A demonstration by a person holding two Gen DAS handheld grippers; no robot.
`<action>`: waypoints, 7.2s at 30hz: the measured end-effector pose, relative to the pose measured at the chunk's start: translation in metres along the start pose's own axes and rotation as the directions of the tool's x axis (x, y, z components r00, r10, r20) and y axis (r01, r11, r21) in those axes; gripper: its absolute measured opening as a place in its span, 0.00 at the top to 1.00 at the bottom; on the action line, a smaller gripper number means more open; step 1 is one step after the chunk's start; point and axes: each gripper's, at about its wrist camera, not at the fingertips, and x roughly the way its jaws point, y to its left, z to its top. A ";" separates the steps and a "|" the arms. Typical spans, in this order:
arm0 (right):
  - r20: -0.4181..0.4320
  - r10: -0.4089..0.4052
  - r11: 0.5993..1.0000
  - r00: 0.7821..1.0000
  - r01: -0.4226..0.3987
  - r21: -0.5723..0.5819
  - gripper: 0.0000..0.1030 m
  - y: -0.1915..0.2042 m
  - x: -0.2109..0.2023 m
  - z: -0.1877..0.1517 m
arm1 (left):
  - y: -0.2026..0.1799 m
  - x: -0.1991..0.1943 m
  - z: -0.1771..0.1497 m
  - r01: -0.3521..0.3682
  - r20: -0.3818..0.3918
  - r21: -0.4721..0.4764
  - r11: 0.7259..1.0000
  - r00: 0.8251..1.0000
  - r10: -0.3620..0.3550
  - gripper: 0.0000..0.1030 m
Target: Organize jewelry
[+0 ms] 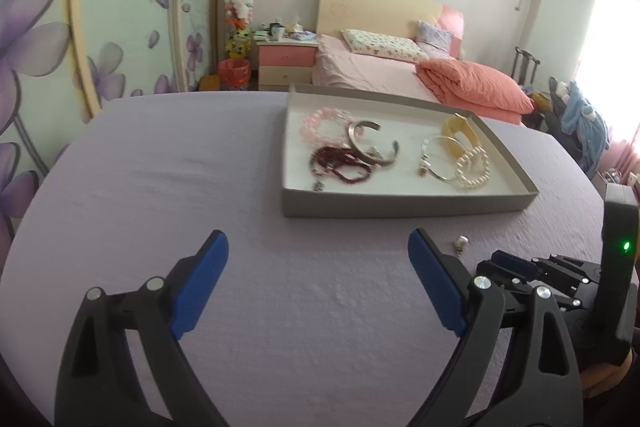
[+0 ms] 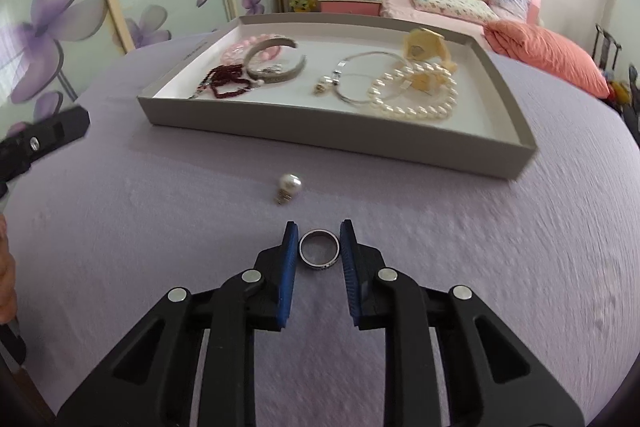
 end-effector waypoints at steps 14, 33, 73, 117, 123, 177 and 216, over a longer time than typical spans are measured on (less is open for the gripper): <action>0.086 -0.062 0.988 0.994 0.049 0.145 0.78 -0.066 -0.033 0.006 | -0.091 0.042 -0.014 0.097 -0.091 0.155 0.983 0.992 -0.084 0.12; 0.079 -0.029 0.980 0.996 0.013 0.196 0.78 -0.089 -0.023 0.001 | -0.139 0.096 -0.013 0.074 -0.179 0.188 0.979 0.983 -0.039 0.45; 0.096 0.010 0.996 0.995 -0.019 0.088 0.78 -0.031 -0.029 0.015 | -0.036 0.032 0.003 -0.038 -0.050 0.062 0.997 0.998 0.041 0.87; 0.218 -0.133 0.990 0.967 0.121 0.066 0.74 -0.040 0.037 0.122 | -0.030 0.042 0.036 -0.004 0.003 0.034 0.999 1.000 0.004 0.87; 0.228 -0.137 0.990 0.964 0.127 0.059 0.53 -0.041 0.030 0.117 | -0.033 0.047 0.036 0.003 -0.003 0.037 0.999 1.000 -0.003 0.87; 0.246 -0.135 0.990 0.960 0.124 0.060 0.24 -0.060 0.013 0.070 | -0.074 0.131 0.089 0.018 -0.004 0.004 1.000 1.000 -0.018 0.33; 0.276 -0.141 0.989 0.951 0.125 0.076 0.01 -0.026 -0.016 0.053 | -0.027 0.010 0.032 -0.024 0.206 -0.001 1.000 0.978 0.024 0.02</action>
